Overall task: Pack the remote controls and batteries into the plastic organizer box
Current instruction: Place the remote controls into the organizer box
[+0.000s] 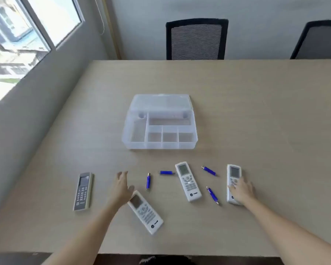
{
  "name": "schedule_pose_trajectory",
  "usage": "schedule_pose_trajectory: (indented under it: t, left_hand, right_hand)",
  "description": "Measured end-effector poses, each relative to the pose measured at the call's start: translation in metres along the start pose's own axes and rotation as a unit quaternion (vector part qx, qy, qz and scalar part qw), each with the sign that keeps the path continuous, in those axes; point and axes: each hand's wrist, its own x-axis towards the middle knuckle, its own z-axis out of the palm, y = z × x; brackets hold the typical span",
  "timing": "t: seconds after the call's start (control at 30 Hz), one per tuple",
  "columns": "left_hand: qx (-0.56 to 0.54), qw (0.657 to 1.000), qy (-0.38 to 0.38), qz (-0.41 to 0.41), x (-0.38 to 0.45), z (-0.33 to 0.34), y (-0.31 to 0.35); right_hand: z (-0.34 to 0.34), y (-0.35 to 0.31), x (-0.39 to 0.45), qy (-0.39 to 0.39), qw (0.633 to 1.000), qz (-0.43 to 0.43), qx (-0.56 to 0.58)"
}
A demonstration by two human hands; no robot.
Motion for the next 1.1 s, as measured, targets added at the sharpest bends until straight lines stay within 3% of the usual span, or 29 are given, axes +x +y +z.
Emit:
schedule_pose_trajectory:
  t: [0.13,0.27,0.37,0.5,0.6,0.63,0.7,0.87,1.0,1.1]
  left_hand:
    - [0.041,0.98,0.112,-0.162,-0.033,-0.018,-0.045]
    - [0.016,0.95,0.104,-0.294,-0.034,-0.038,-0.075]
    - [-0.017,0.943,0.085,-0.32,-0.021,-0.045,-0.092]
    - [-0.001,0.949,0.088,-0.302,-0.005,-0.046,-0.105]
    - [0.031,0.957,0.068,-0.281,0.008,-0.053,-0.111]
    - [0.01,0.959,0.054,-0.279,0.013,-0.057,-0.112]
    - [-0.107,0.959,0.032,-0.262,0.018,-0.071,-0.104]
    - [-0.305,0.942,0.028,-0.137,0.05,-0.121,-0.034]
    - [-0.336,0.942,-0.012,0.0,0.108,-0.142,0.044]
    - [-0.329,0.941,-0.072,0.01,0.157,-0.126,0.08]
  right_hand:
    - [0.0,0.005,0.002,0.06,0.997,0.044,0.028]
    - [-0.009,-0.008,0.008,0.018,0.999,0.024,0.009]
    - [-0.011,-0.01,0.013,-0.001,0.999,0.036,-0.011]
    - [-0.029,-0.027,0.003,-0.013,0.992,0.099,0.08]
    - [-0.056,-0.05,0.01,-0.071,0.924,0.158,0.342]
    - [-0.069,-0.061,0.011,-0.087,0.897,0.158,0.404]
    - [-0.094,-0.09,0.015,-0.11,0.879,0.123,0.448]
    - [-0.138,-0.177,0.031,-0.146,0.893,-0.052,0.423]
    - [-0.139,-0.243,0.06,-0.15,0.917,-0.156,0.335]
    - [-0.128,-0.281,0.085,-0.125,0.943,-0.216,0.222]
